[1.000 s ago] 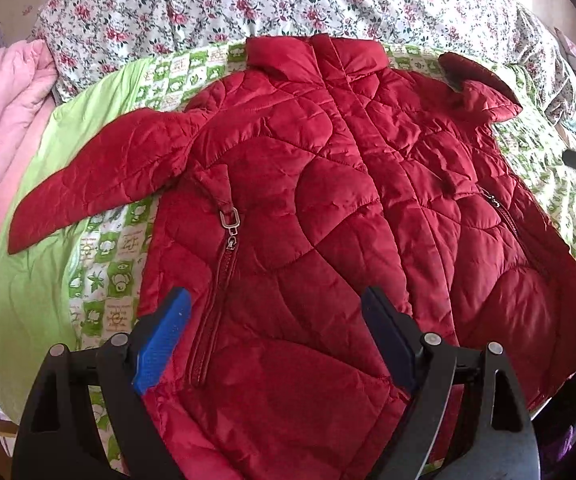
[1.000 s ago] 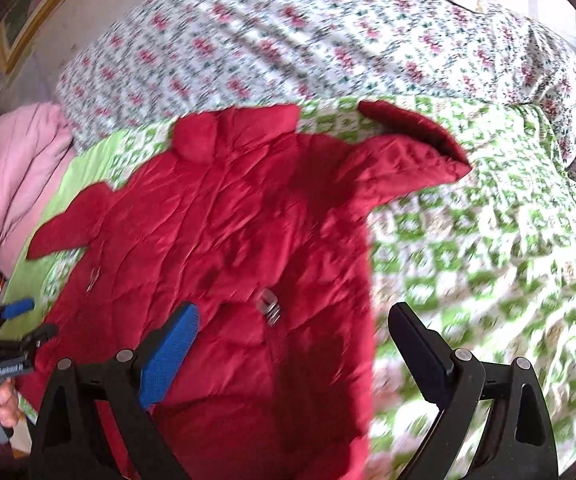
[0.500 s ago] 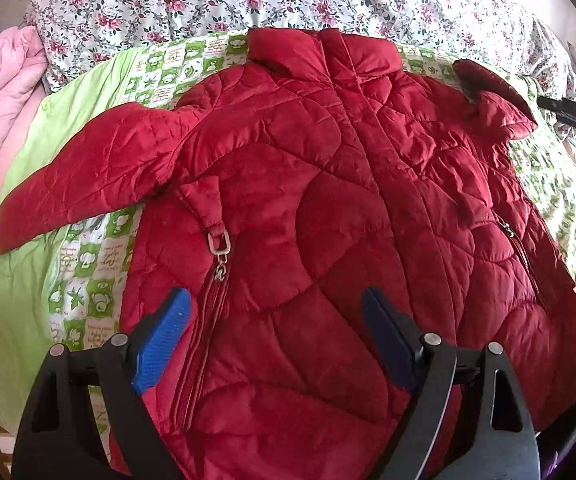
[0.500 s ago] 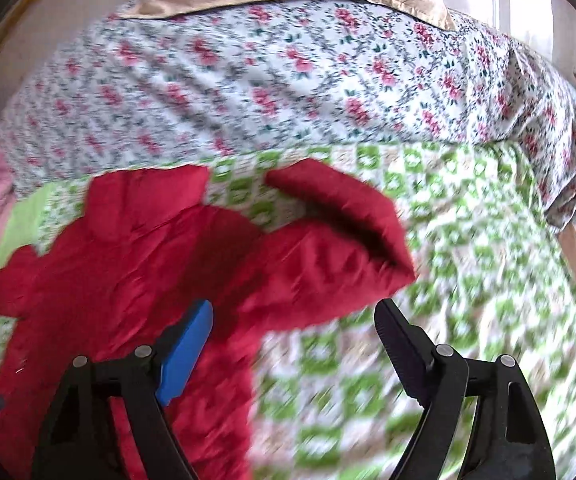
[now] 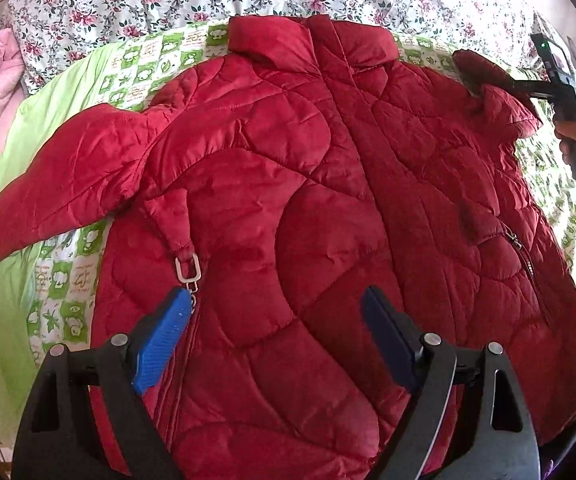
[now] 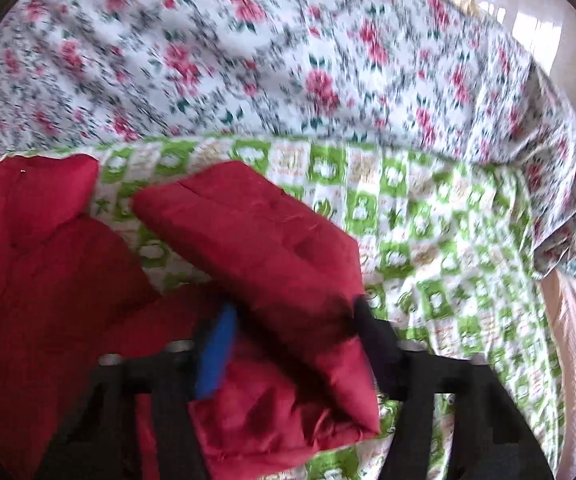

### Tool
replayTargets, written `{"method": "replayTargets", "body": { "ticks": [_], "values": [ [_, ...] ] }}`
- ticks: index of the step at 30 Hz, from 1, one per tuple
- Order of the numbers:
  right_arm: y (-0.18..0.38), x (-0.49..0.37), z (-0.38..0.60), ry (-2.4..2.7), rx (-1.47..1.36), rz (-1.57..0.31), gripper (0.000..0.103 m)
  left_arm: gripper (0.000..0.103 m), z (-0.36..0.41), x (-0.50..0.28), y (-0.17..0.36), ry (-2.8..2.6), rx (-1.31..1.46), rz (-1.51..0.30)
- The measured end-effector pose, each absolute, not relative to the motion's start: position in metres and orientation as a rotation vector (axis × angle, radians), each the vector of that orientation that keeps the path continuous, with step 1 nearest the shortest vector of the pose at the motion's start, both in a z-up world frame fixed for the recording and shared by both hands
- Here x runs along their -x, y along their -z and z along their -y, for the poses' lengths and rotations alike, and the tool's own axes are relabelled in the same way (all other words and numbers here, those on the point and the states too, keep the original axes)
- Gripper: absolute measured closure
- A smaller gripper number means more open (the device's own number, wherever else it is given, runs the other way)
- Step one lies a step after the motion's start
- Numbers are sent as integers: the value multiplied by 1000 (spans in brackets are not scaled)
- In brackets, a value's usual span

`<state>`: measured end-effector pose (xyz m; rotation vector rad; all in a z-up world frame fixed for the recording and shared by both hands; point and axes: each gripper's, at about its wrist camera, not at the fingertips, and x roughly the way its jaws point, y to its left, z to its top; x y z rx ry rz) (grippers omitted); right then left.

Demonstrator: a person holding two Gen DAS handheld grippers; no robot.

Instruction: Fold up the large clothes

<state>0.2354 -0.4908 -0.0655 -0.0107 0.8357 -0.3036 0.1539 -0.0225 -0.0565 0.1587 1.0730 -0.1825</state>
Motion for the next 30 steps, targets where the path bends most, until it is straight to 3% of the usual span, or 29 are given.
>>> {"method": "replayTargets", "body": {
  "ticks": [3,6,19,30],
  "values": [
    [67,-233,495,287,-52,-832,83,16,22,-159,58,187,-149,-1076],
    [57,-224,485,264,-82,-797,89,16,21,-163,59,202,-137,-1078],
    [7,-196,335,-89,-39,-674,91,16,0,-176,36,261,0,-1050],
    [66,-194,188,-363,27,-780,92,16,-44,-202,35,349,316,-1119]
  ]
}}
